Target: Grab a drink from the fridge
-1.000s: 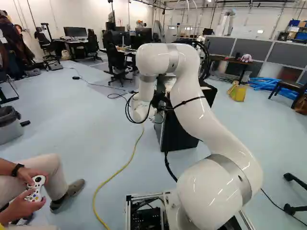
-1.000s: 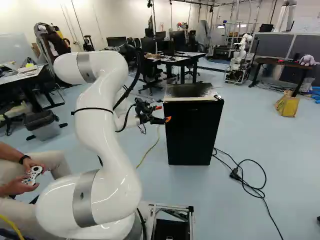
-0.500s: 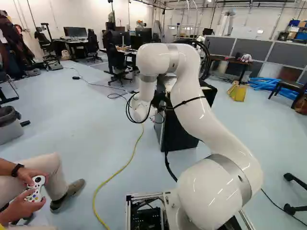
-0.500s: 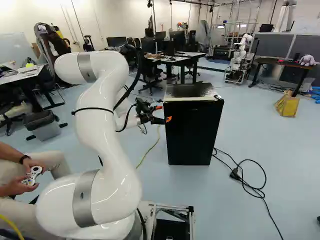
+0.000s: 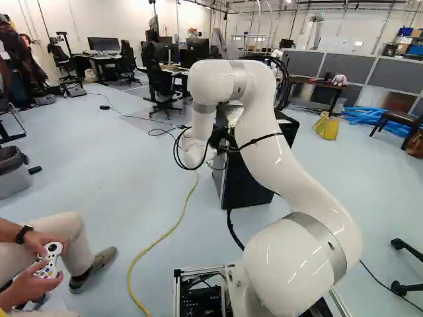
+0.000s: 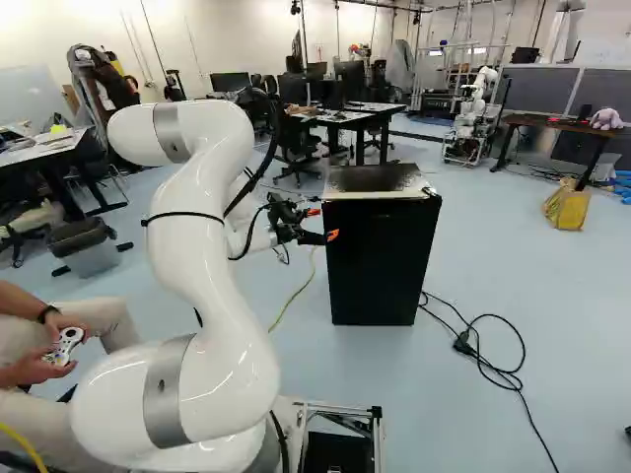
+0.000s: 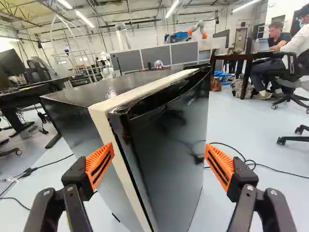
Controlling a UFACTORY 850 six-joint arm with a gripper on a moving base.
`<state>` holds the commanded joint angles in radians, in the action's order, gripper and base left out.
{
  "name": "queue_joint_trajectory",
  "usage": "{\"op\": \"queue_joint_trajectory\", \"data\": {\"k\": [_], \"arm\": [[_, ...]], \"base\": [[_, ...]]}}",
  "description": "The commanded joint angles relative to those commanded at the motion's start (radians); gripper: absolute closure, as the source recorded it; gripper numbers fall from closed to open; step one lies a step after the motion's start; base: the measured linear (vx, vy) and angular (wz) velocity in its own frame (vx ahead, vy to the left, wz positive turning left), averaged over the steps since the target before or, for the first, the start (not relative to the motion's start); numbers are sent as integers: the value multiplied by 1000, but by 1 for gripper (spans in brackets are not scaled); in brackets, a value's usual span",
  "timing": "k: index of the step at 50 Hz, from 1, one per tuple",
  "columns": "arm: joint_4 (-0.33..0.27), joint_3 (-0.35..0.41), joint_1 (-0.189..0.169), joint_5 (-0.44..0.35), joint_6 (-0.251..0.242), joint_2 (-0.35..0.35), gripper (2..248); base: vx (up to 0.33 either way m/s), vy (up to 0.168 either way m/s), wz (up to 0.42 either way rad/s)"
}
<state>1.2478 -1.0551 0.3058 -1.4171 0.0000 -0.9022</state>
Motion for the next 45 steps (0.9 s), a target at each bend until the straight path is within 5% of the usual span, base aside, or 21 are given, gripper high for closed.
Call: {"op": "queue_joint_trajectory", "data": {"k": [45], "arm": [[7,-1,-20,0,0,0,3]], "base": [[0,0,0]]}}
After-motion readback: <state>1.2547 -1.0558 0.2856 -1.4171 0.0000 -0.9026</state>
